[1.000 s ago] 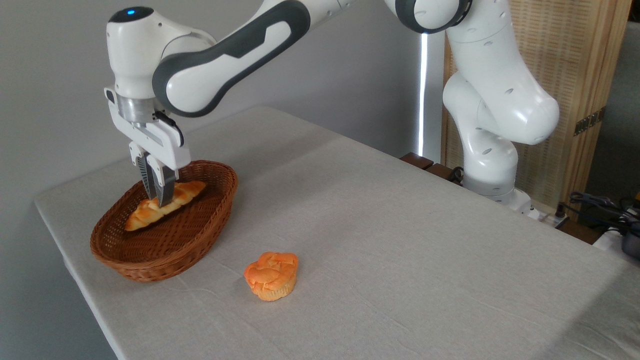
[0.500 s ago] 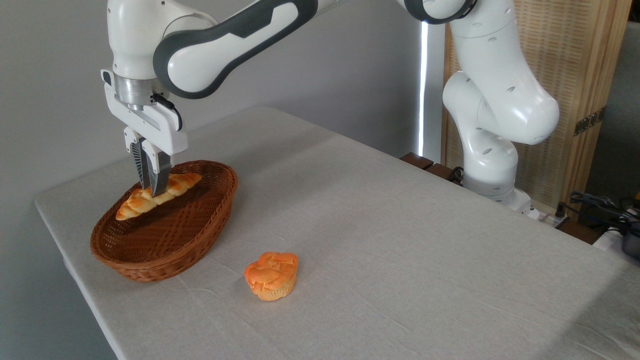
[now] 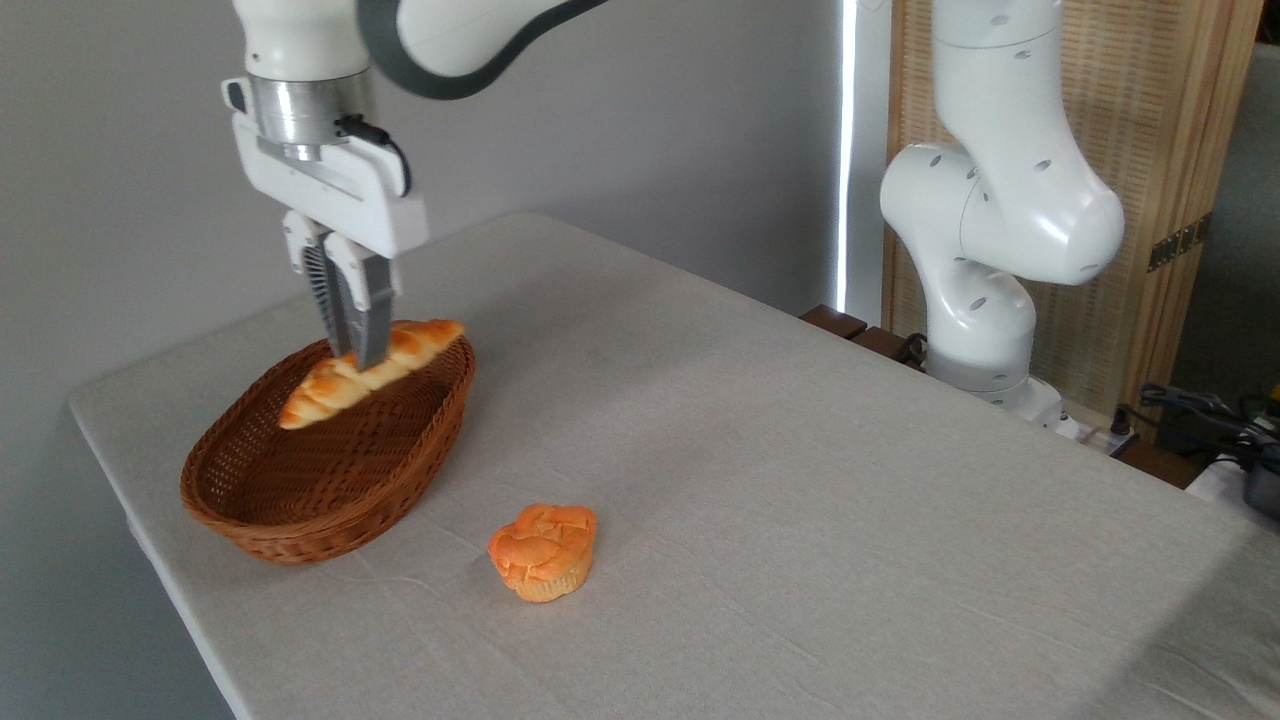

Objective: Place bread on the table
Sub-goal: 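Carry the bread roll beside the orange bun and lower it onto the table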

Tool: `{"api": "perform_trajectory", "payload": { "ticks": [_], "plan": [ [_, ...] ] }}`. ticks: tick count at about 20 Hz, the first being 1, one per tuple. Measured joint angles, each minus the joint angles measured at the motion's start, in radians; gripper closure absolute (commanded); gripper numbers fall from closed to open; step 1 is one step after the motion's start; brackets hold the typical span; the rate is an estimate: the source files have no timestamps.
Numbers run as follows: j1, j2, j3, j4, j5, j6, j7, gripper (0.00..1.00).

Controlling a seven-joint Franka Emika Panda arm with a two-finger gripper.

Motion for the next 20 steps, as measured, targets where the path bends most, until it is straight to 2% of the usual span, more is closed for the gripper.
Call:
{"api": "perform_trajectory", "payload": {
  "ticks": [3,9,10,11,12,13,20],
  "plan": [
    [0.022,-0.092,0.060,-0.102,-0.021,-0.009,0.114,0.74],
    [0.026,-0.253,0.193,-0.333,-0.029,-0.010,0.344,0.69],
    [0.026,-0.264,0.209,-0.363,-0.029,-0.010,0.377,0.56],
    [0.026,-0.270,0.224,-0.388,-0.029,-0.010,0.408,0.23],
    [0.026,-0.273,0.238,-0.408,-0.029,-0.009,0.437,0.03],
    [0.026,-0.272,0.249,-0.422,-0.029,-0.009,0.456,0.00],
    [0.023,-0.272,0.262,-0.450,-0.029,-0.008,0.475,0.00]
  ]
}}
